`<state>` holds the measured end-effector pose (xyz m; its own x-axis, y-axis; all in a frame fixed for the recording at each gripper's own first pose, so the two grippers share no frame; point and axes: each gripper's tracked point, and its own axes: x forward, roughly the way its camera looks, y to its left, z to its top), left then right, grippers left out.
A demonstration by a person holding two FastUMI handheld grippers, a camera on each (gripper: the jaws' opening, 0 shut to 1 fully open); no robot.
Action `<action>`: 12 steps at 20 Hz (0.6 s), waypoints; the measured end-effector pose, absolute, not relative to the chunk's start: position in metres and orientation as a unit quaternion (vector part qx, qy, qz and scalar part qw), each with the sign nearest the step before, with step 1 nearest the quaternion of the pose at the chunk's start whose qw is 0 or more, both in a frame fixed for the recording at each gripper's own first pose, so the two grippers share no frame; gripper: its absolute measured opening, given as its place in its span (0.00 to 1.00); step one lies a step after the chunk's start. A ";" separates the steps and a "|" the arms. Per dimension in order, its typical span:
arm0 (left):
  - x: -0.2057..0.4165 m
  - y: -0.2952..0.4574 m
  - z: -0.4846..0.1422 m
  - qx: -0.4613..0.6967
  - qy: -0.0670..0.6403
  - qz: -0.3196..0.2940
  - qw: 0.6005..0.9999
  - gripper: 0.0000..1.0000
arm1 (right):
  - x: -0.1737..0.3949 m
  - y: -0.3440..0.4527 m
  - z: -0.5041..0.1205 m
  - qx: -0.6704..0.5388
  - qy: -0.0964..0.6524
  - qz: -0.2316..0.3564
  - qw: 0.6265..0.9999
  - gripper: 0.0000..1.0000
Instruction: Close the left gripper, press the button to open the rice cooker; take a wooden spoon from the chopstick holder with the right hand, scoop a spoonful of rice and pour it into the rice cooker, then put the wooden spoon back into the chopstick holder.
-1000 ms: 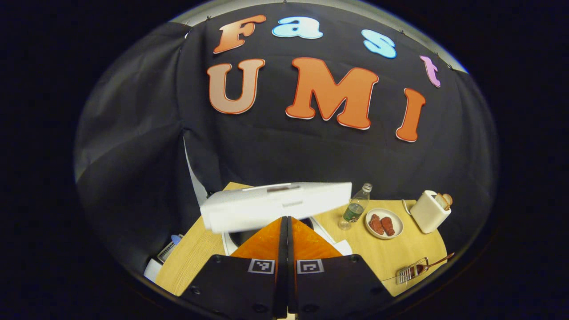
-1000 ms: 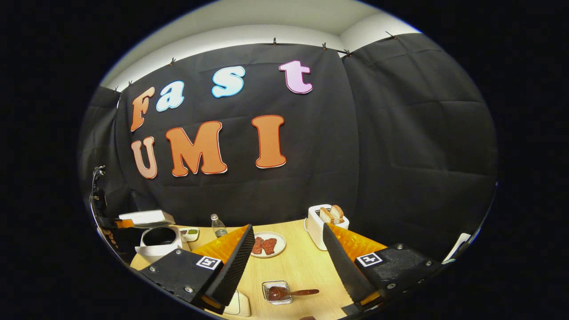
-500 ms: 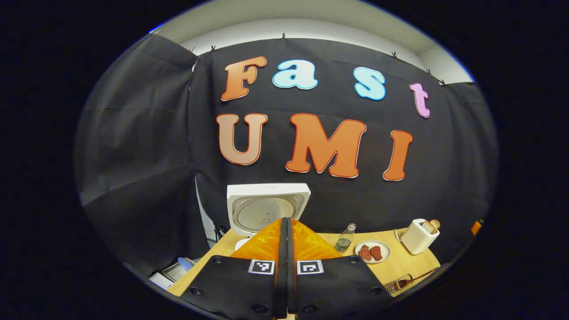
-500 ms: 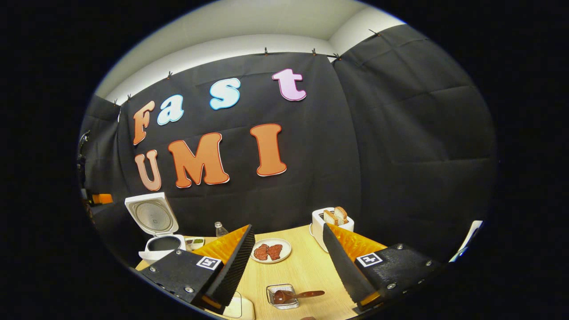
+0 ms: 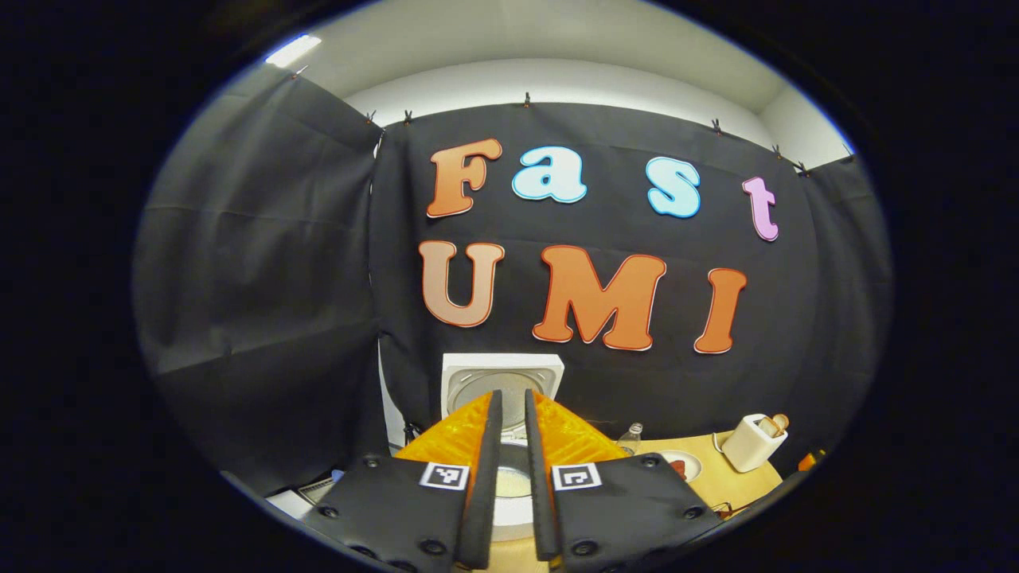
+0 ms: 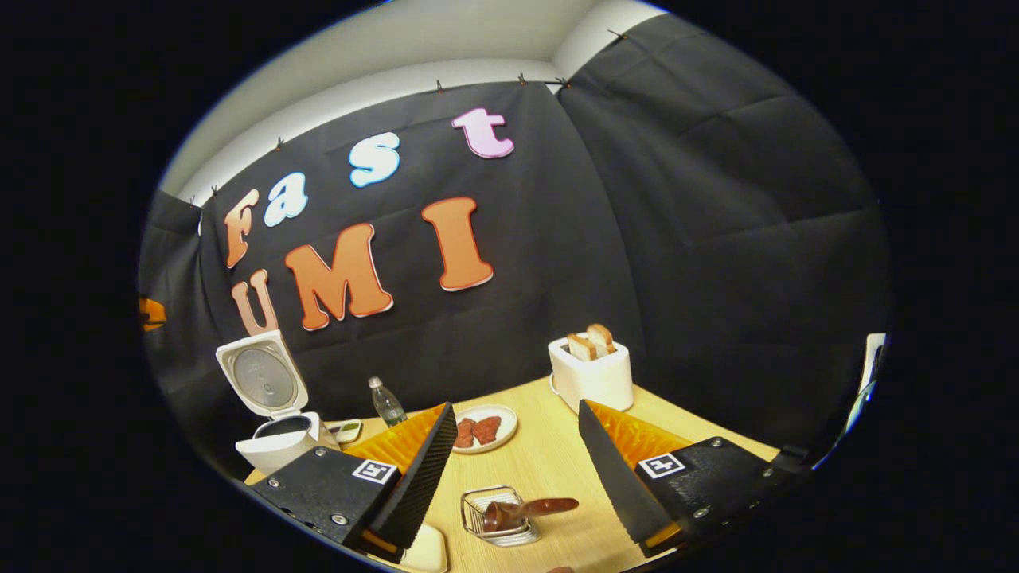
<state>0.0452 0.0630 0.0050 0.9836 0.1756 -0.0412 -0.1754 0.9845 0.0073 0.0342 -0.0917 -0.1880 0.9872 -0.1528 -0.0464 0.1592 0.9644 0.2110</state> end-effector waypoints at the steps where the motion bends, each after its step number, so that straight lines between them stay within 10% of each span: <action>1: 0.041 0.068 0.009 0.001 0.013 0.091 0.996 0.27 | 0.035 -0.092 -0.203 0.110 0.028 -0.082 0.990 0.95; 5: 0.021 0.075 0.025 -0.002 0.000 0.108 0.994 0.48 | 0.043 -0.089 -0.244 0.127 0.064 -0.083 0.986 0.95; 8: 0.008 0.078 0.032 0.002 -0.004 0.113 0.994 0.84 | 0.051 -0.083 -0.262 0.142 0.082 -0.080 0.983 0.95; 12: -0.003 0.089 0.040 0.014 -0.010 0.134 0.991 0.92 | 0.058 -0.078 -0.284 0.175 0.105 -0.077 0.976 0.93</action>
<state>-0.0026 0.0895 0.0400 0.9641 0.2647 0.0234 -0.2652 0.9639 0.0250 0.0579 -0.0781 -0.2841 0.9658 -0.1141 -0.2328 0.1879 0.9267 0.3256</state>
